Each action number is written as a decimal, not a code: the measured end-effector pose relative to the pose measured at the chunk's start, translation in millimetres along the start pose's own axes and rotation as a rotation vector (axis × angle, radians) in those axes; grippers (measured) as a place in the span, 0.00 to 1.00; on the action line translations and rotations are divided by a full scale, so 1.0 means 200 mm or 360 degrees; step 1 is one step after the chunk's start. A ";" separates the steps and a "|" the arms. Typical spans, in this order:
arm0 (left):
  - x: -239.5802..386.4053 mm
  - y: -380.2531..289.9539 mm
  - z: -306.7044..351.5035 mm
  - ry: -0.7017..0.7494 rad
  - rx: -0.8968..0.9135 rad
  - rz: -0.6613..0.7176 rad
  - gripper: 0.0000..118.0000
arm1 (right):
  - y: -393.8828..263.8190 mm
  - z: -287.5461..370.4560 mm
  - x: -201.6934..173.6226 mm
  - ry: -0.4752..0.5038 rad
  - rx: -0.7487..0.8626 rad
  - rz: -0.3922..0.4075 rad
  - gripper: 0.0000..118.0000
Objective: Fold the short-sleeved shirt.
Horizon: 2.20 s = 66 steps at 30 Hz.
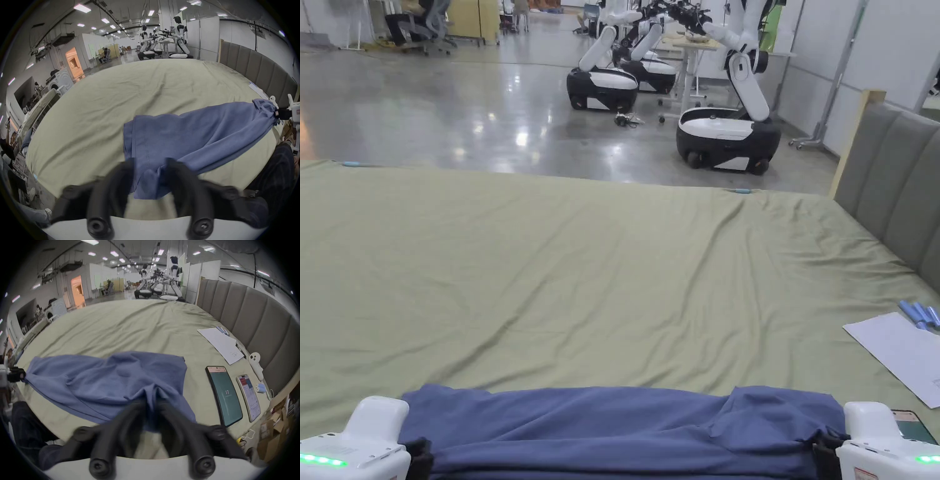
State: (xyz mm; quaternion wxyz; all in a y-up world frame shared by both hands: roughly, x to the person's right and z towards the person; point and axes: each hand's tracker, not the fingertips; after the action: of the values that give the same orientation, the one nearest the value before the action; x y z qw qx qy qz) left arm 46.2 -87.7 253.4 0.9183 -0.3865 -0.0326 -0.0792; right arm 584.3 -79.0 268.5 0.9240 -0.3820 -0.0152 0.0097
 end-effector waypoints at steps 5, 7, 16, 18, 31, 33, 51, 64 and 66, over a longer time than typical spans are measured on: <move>0.01 0.03 0.26 -0.0017 0.0443 0.0035 0.65 | 0.10 0.27 -0.10 0.0065 0.0323 0.0022 1.00; 0.00 0.04 0.27 0.0012 0.0524 0.0048 0.65 | 0.17 0.29 -0.18 0.0122 0.0389 0.0067 1.00; -0.03 0.11 0.15 0.0097 0.0518 0.0120 0.04 | 0.32 0.13 -0.52 0.0114 0.0495 0.0105 0.01; -0.10 0.11 0.17 0.0035 0.0487 0.0277 0.04 | 0.33 0.11 -0.57 0.0132 0.0459 0.0088 0.01; -0.75 -0.11 0.01 -0.1101 -0.0011 0.0952 0.73 | 0.30 0.10 -0.69 0.0151 0.0396 0.0137 0.01; -0.76 -0.15 -0.11 -0.1185 -0.0106 0.1080 0.73 | 0.30 0.10 -0.72 0.0154 0.0393 0.0147 0.01; -0.60 -0.03 -0.58 -0.1293 -0.0392 0.1345 0.06 | 0.38 0.14 -0.82 0.0164 0.0395 0.0121 0.01; -0.81 0.29 -0.30 -0.0600 -0.0262 0.1109 0.06 | 0.36 0.22 -0.81 0.0262 0.0480 0.0080 0.01; -0.66 0.35 -0.18 -0.0512 -0.0269 0.1033 0.06 | 0.34 0.23 -0.81 0.0281 0.0492 0.0067 0.01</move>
State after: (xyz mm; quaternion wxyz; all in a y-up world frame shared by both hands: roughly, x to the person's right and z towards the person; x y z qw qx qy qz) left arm -71.8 -49.9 163.5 0.8436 -0.4587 -0.0455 0.2754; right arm 420.3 -2.3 249.2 0.9690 -0.2351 0.0756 -0.0022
